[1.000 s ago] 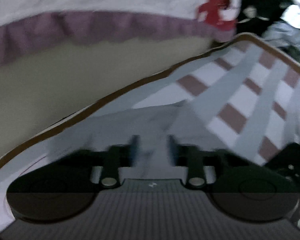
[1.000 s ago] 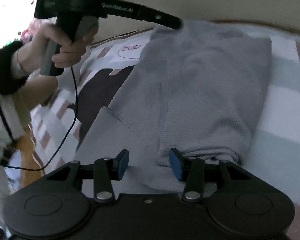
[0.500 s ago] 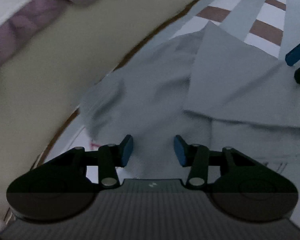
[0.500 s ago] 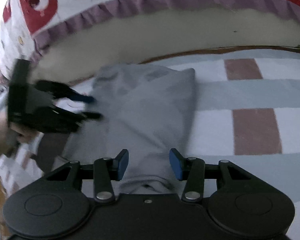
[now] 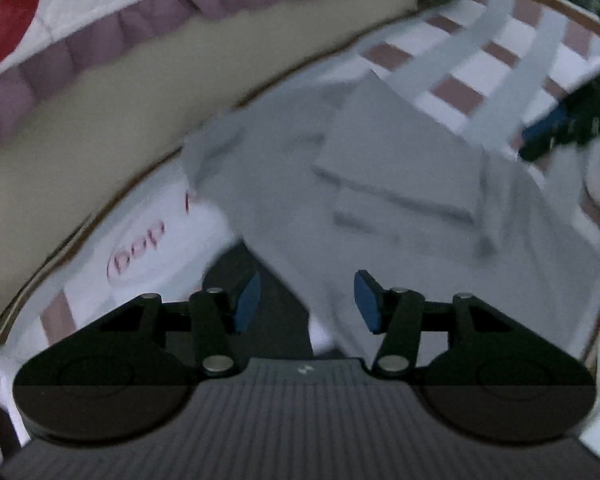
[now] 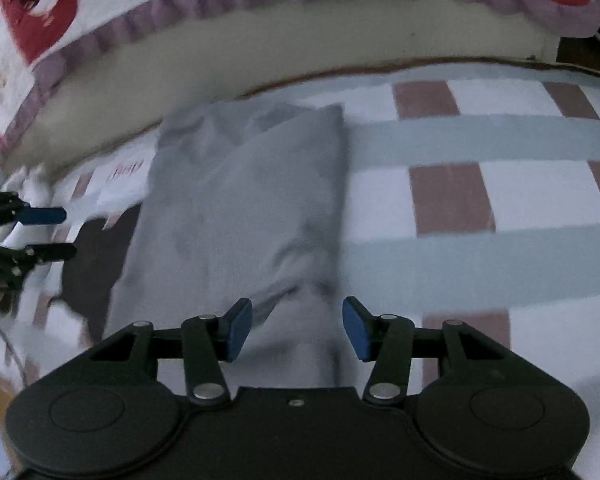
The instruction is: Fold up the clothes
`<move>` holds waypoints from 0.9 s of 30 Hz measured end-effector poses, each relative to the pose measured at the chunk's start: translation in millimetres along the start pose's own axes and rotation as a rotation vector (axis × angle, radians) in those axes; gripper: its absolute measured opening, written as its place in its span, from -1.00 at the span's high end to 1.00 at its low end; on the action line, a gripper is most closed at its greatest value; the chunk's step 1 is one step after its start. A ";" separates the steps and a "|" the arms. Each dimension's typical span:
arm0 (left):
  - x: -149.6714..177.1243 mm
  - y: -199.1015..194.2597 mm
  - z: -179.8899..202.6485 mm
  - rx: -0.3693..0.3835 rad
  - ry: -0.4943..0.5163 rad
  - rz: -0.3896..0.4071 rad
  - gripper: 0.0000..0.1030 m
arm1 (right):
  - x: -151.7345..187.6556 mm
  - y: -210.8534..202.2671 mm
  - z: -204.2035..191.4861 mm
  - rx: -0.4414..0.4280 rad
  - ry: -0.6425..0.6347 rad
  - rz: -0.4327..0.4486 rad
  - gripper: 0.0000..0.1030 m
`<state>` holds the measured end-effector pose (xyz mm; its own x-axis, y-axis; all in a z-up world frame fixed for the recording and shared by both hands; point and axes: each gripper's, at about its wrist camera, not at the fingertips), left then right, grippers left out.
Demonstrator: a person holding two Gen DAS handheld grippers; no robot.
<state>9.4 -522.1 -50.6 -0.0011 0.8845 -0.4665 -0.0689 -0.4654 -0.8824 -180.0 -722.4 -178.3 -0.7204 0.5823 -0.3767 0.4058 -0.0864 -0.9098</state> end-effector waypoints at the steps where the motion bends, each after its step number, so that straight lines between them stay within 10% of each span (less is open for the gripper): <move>1: 12.7 -2.9 5.6 0.012 -0.005 0.002 0.51 | 3.3 -6.8 -7.5 0.017 -0.045 -0.038 -0.08; 6: 75.2 -9.9 29.8 0.132 -0.142 0.142 0.61 | 50.6 -16.9 -38.3 0.041 -0.294 -0.064 -0.07; 12: 142.7 15.0 31.5 0.163 -0.526 0.316 0.60 | 83.7 4.6 -9.8 -0.005 -0.198 0.043 0.01; 19: 108.6 51.7 23.1 0.065 -0.432 0.350 0.53 | 55.6 15.1 7.8 0.010 -0.179 0.177 0.01; 24: 97.8 70.1 14.6 0.050 -0.373 0.374 0.53 | 49.5 22.2 10.3 0.005 -0.189 0.157 0.74; 27: 93.3 74.4 10.8 0.091 -0.363 0.410 0.53 | 46.6 24.2 11.5 0.005 -0.196 0.161 0.77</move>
<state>-6.6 -473.9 -159.1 -0.3888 0.5928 -0.7053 -0.0765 -0.7837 -0.6165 -210.2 -706.7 -219.8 -0.7423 0.3927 -0.5429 0.5219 -0.1693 -0.8360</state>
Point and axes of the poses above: each gripper's, at about its wrist camera, not at the fingertips, and y roughly the way its jaws point, z to its right, x to its underside, and after that the axes turned 10 degrees about x, right-handed
